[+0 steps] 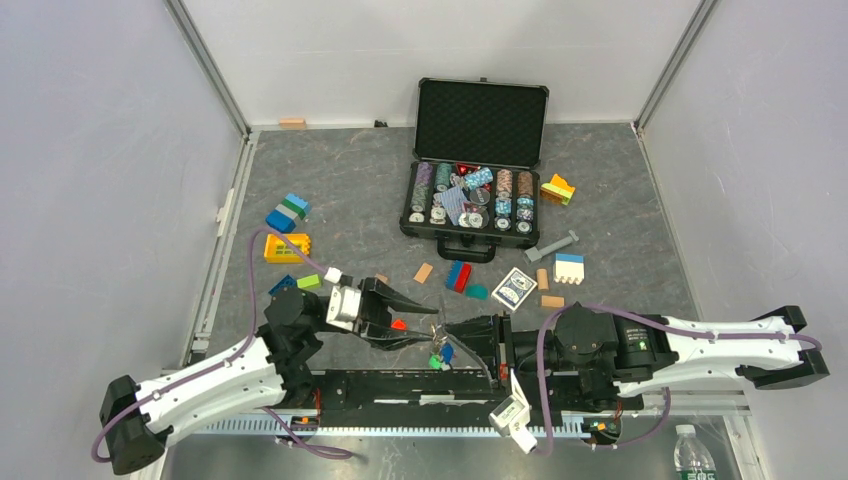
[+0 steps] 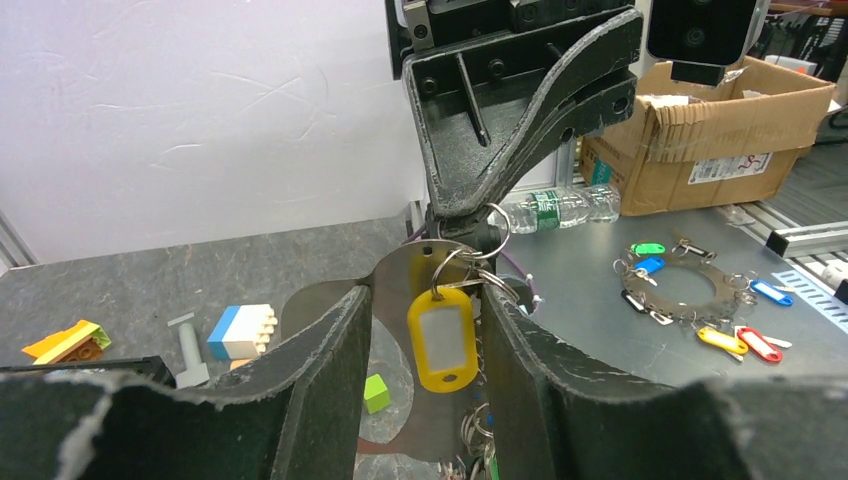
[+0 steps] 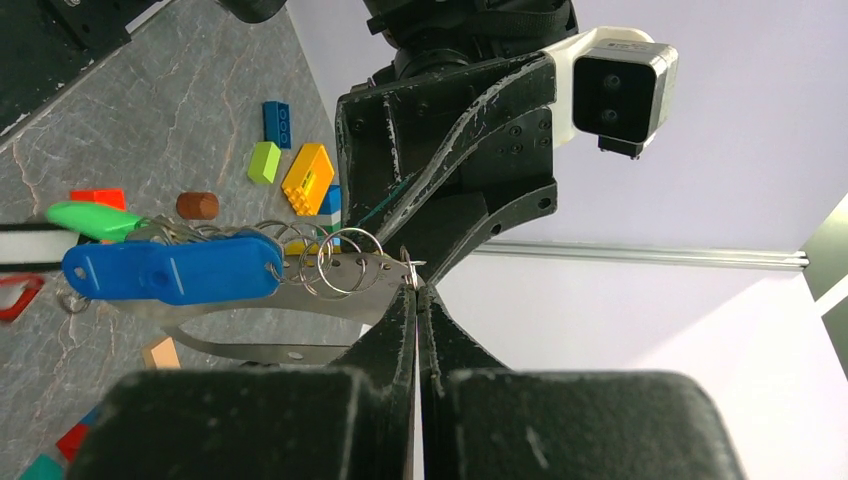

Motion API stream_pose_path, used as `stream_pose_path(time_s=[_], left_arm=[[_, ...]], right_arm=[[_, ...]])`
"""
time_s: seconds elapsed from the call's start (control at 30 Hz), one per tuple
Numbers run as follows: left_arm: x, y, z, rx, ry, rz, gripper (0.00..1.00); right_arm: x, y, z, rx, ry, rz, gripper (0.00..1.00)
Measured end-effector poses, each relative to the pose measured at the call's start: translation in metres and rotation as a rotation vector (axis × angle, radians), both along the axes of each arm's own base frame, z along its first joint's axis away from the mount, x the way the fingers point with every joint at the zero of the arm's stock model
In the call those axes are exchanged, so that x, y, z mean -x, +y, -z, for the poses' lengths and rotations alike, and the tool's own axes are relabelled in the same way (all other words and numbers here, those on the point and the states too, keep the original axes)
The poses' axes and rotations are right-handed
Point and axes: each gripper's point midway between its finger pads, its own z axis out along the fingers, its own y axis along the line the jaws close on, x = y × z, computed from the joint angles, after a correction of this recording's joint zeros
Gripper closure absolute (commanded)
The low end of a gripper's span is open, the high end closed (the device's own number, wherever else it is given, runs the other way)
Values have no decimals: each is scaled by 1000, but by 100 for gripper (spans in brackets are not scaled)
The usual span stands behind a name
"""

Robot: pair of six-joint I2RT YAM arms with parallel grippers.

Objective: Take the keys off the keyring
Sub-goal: Remove the key from the keyring.

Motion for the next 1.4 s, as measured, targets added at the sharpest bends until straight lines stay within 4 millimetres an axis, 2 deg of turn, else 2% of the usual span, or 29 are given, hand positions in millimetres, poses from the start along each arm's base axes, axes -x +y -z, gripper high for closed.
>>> stream_pose_path(time_s=[0.13,0.37,0.9,1.4], left_arm=[[3,-1,0,-1,-3,20,49],[9,-2,3,-11,-5,65,61],[14,-2,4,-18,-3,90,95],[12,0,0,-5,-3,70,98]], right_arm=[[0,0,1,2,0,0,100],[0,0,3,4,0,0,100],[-2,0,7,9,19,15,100],[-8,3,9,-11,151,81,100]])
